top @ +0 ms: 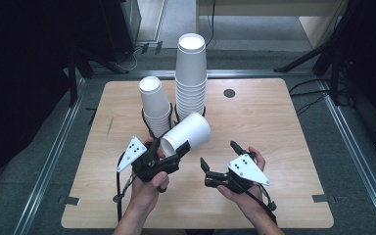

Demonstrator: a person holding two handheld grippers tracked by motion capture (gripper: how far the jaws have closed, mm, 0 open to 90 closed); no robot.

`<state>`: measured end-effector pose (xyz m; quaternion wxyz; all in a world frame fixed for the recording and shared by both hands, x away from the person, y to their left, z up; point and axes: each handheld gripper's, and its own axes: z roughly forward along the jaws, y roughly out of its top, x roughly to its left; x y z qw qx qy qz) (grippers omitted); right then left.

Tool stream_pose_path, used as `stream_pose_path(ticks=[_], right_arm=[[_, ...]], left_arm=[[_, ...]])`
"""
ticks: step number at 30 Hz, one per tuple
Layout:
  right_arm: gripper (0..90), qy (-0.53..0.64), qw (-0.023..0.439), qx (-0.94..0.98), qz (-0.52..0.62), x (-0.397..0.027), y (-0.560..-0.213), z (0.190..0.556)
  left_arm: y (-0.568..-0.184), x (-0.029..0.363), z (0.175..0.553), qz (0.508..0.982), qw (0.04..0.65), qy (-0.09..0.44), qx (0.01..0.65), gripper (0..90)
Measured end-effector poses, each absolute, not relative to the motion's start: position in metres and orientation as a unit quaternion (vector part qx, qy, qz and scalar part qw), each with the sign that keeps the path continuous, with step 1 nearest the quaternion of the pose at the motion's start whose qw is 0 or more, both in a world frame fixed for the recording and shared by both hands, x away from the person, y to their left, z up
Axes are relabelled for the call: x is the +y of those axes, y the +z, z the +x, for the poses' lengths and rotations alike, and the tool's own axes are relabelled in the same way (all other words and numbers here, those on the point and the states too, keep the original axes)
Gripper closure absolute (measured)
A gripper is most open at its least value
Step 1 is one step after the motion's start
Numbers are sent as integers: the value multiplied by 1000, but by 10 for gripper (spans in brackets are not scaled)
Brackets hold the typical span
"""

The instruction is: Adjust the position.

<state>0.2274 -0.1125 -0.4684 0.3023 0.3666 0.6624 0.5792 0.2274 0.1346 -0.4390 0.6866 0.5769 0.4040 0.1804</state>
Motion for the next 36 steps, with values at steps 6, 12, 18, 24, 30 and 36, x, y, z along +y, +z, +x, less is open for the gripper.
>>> stream_pose_path(ticks=[6, 12, 18, 24, 30, 36], right_arm=[[3, 605, 263, 630, 410, -116, -457, 230], [38, 615, 244, 605, 443, -117, -449, 230], [70, 635, 187, 573, 483, -114, -450, 229], [0, 669, 113, 532, 507, -114, -452, 230], [0, 703, 13, 469, 535, -114, -454, 232], [0, 719, -67, 410, 558, -114, -457, 236]], left_arm=[[-442, 136, 229, 568, 696, 172, 404, 243], [-442, 135, 228, 558, 711, 174, 390, 243], [-442, 132, 227, 558, 714, 178, 383, 242], [-442, 131, 226, 554, 719, 179, 379, 242], [-445, 129, 226, 552, 722, 175, 378, 242], [-446, 126, 226, 553, 724, 175, 375, 241]])
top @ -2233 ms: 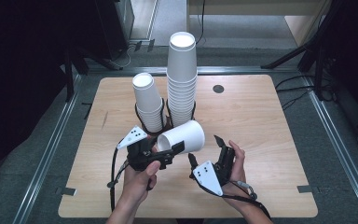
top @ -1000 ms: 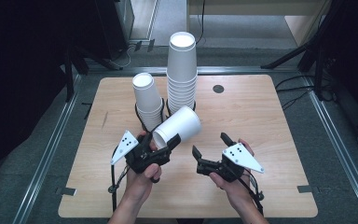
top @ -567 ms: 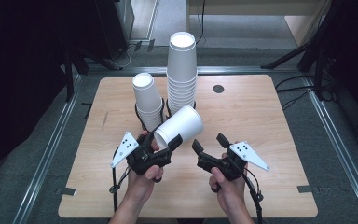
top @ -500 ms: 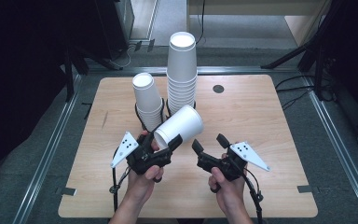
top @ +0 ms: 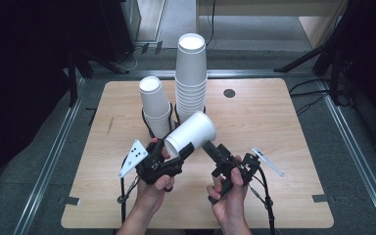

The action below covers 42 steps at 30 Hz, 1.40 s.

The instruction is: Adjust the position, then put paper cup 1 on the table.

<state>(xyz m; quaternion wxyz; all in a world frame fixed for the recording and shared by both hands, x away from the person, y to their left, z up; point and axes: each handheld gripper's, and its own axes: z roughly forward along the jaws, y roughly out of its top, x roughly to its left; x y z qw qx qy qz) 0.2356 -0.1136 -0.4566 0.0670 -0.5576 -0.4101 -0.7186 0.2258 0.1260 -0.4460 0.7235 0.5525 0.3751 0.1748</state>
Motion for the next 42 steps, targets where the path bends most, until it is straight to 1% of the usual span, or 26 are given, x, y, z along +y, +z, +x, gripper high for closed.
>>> stream_pose_path(ticks=[1, 2, 3, 5, 6, 8, 10, 11, 30, 32, 33, 34, 37, 42], right_arm=[[0, -719, 67, -410, -558, -114, -457, 236], [0, -723, 91, -389, -563, -113, -457, 237], [0, -723, 91, -389, -563, -113, -457, 237], [0, -729, 117, -364, -568, -111, -456, 238], [0, -729, 117, -364, -568, -111, -456, 238], [0, -727, 137, -353, -573, -110, -456, 240], [0, -726, 167, -330, -580, -105, -458, 243], [0, -725, 172, -330, -580, -104, -458, 243], [0, -732, 225, -292, -573, -95, -460, 260], [0, -733, 226, -291, -572, -94, -461, 261], [12, -733, 229, -291, -570, -94, -461, 262], [63, -730, 235, -286, -575, -94, -463, 262], [75, -734, 238, -282, -570, -94, -464, 263], [107, -737, 229, -287, -567, -94, -463, 261]], left_arm=[[-446, 125, 226, 552, 724, 174, 375, 241], [-447, 125, 226, 552, 724, 173, 375, 241], [-447, 124, 225, 554, 723, 173, 375, 241], [-448, 123, 225, 554, 724, 172, 373, 241], [-448, 122, 225, 554, 724, 171, 373, 241], [-448, 121, 224, 556, 724, 172, 370, 241], [-447, 120, 223, 556, 725, 172, 368, 241], [-447, 119, 223, 556, 726, 170, 368, 241], [-449, 112, 221, 566, 724, 157, 361, 241], [-450, 113, 222, 568, 725, 147, 361, 241], [-451, 112, 222, 567, 726, 146, 361, 241], [-450, 112, 222, 569, 723, 150, 361, 240], [-450, 112, 222, 570, 723, 151, 360, 238], [-451, 113, 223, 573, 721, 141, 363, 224]])
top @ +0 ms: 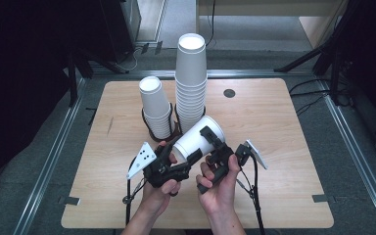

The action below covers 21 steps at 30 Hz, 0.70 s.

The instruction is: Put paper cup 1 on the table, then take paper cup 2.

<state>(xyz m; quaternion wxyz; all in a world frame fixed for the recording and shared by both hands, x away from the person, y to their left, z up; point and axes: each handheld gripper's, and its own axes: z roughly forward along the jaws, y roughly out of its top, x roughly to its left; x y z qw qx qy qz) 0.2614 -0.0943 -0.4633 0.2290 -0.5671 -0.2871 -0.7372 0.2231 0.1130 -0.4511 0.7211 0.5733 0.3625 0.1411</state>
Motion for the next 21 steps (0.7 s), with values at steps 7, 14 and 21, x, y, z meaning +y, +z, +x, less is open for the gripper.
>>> stream_pose_path(ticks=[7, 14, 21], right_arm=[[130, -749, 184, -305, -559, -94, -460, 259], [136, -760, 78, -346, -545, -106, -449, 261], [136, -755, -35, -400, -519, -115, -432, 258]], left_arm=[[-448, 120, 226, 580, 715, 115, 374, 186], [-443, 128, 228, 591, 705, 117, 373, 128], [-444, 128, 230, 602, 692, 123, 379, 119]])
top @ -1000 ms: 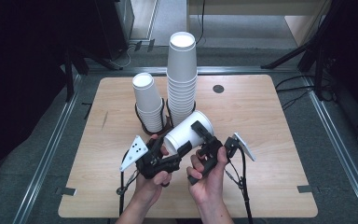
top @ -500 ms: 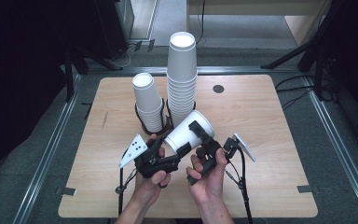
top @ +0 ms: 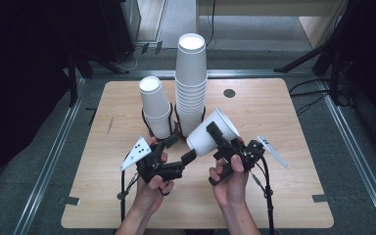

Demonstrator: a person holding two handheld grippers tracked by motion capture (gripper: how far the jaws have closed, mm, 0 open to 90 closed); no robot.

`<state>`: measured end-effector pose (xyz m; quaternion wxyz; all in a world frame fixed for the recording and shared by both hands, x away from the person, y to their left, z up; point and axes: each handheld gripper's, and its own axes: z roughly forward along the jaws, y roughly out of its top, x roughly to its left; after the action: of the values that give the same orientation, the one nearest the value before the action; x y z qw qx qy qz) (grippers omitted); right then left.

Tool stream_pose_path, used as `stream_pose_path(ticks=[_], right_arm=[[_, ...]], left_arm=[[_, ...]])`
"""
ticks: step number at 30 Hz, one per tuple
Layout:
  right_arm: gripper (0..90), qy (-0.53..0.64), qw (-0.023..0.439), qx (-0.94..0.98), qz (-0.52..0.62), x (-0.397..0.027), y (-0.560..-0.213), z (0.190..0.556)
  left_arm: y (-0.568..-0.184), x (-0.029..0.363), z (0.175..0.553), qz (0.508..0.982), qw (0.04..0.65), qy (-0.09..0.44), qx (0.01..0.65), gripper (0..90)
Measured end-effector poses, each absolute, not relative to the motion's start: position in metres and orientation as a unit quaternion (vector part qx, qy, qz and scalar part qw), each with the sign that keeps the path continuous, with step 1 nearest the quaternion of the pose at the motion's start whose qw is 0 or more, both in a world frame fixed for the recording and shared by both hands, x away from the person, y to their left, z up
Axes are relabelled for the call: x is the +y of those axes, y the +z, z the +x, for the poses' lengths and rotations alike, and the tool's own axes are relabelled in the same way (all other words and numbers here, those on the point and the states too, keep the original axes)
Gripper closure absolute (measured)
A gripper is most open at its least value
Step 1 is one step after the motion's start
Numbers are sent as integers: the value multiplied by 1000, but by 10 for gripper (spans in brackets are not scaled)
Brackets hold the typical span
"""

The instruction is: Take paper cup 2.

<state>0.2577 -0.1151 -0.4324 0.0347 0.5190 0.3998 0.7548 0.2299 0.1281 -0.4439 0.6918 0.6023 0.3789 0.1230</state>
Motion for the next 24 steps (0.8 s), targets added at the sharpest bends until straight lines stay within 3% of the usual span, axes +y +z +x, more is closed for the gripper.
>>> stream_pose_path(ticks=[8, 24], right_arm=[[135, 726, 144, 454, 496, -120, -424, 257], [136, 678, 260, 510, 461, -126, -418, 262]], left_arm=[[-445, 126, 231, 616, 673, 133, 388, 119], [-447, 128, 234, 617, 663, 136, 401, 119]])
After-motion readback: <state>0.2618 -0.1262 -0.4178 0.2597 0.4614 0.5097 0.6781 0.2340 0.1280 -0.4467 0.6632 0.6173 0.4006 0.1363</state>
